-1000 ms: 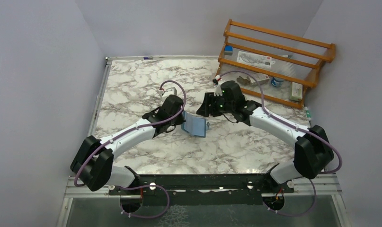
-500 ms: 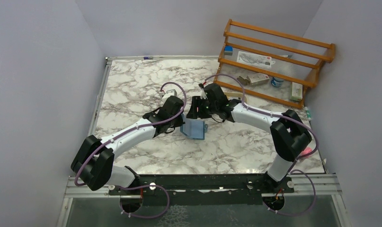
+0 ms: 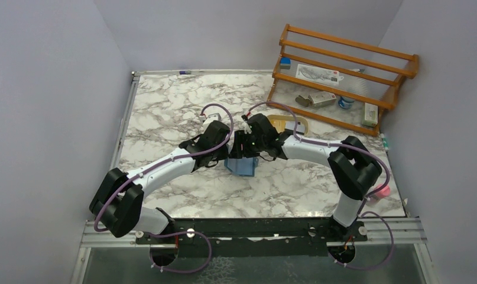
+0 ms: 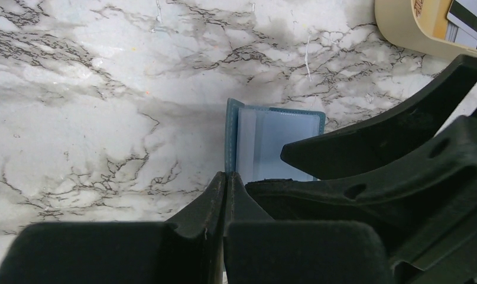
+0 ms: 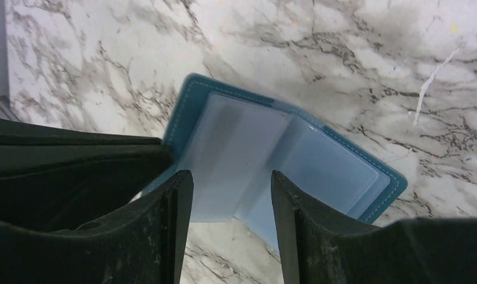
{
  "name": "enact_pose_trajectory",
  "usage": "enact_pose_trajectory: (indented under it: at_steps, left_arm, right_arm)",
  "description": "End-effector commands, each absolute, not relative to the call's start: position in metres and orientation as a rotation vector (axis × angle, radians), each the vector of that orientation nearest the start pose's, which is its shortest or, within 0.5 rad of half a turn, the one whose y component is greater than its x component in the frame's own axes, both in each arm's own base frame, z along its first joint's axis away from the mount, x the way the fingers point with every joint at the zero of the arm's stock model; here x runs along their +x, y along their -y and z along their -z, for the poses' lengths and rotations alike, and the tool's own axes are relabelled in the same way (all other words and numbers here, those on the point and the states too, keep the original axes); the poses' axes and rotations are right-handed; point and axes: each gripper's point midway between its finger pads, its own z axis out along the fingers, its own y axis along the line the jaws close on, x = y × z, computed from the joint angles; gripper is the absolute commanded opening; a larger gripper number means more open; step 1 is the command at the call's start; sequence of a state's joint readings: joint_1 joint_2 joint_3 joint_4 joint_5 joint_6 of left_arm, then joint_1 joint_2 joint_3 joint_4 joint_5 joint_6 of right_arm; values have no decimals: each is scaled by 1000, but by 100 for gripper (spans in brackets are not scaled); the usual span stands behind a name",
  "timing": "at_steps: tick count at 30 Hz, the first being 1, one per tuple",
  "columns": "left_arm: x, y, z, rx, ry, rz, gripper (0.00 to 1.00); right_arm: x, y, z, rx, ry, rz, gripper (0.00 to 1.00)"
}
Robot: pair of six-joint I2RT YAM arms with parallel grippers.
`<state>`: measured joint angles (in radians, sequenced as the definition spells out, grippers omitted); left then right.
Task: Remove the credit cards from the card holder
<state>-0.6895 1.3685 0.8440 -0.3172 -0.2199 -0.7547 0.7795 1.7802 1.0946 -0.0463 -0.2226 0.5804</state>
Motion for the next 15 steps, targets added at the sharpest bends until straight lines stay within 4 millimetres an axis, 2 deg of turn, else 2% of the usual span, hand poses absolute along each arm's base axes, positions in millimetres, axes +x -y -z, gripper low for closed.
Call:
enact_pose_trajectory:
  at_steps: [1,15]
  left_arm:
    - [282,226,-97,-176,-2414,452,0]
    - [279,226,-90,-177,-2423,459,0]
  right_arm:
    - [279,-365,-59,-346,-2470,-891,56]
    - [274,-350,-35,-372,-2520,-798,56]
